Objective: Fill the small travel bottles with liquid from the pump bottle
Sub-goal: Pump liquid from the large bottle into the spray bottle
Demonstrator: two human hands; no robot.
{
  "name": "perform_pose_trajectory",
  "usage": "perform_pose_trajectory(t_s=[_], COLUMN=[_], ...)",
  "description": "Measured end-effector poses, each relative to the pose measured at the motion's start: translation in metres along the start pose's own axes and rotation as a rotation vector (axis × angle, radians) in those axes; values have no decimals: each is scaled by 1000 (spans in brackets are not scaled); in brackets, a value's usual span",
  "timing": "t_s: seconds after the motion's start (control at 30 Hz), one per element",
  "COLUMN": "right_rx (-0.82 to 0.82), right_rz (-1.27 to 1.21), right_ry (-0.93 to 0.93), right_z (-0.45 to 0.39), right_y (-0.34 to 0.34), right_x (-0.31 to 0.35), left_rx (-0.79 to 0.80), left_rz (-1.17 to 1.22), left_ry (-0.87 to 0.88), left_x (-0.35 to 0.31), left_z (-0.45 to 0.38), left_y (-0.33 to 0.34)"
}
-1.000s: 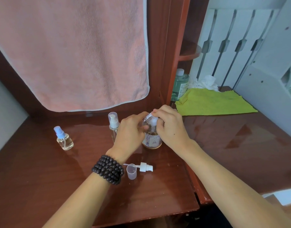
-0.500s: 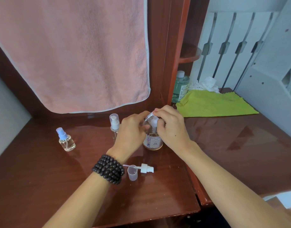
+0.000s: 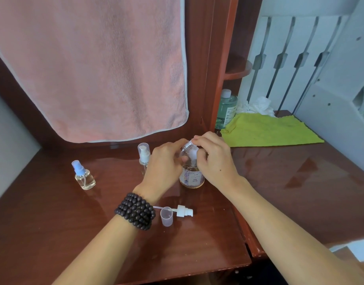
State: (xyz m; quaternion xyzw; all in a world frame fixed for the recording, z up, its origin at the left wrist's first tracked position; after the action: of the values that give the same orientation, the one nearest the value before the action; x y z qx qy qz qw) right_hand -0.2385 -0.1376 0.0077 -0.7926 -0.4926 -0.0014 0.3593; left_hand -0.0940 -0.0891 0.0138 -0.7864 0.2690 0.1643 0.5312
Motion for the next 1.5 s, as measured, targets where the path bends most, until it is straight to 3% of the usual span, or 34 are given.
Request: perform_pose_trajectory(t_s=[0.3, 0.6, 0.93, 1.5], right_rx=[69, -6, 72, 68], right_rz=[20, 3, 44, 0], right_ry=[32, 5, 3, 35], right_z=[1, 2, 1, -3], right_y=[6, -3, 6, 2], right_x=[-1, 1, 1, -1], left_rx=[-17, -12, -55, -41], left_rz=[3, -1, 20, -17], left_ry=[4, 19, -7, 8], left_x=[4, -3, 3, 2], left_z=[4, -2, 8, 2], left_y=[7, 0, 8, 5])
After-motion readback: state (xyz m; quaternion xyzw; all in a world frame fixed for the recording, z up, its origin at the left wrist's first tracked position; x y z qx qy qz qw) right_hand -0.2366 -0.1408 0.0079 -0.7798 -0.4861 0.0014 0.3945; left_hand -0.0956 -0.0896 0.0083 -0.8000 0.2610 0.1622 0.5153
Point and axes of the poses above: each hand's wrist, its own z-axis away from the middle knuckle, its own y-axis out of the palm, x = y × z, the point moved 2 cm from there along -z, towards the middle knuckle, and after that the axes turned 5 degrees about x, right-handed, at the moved point
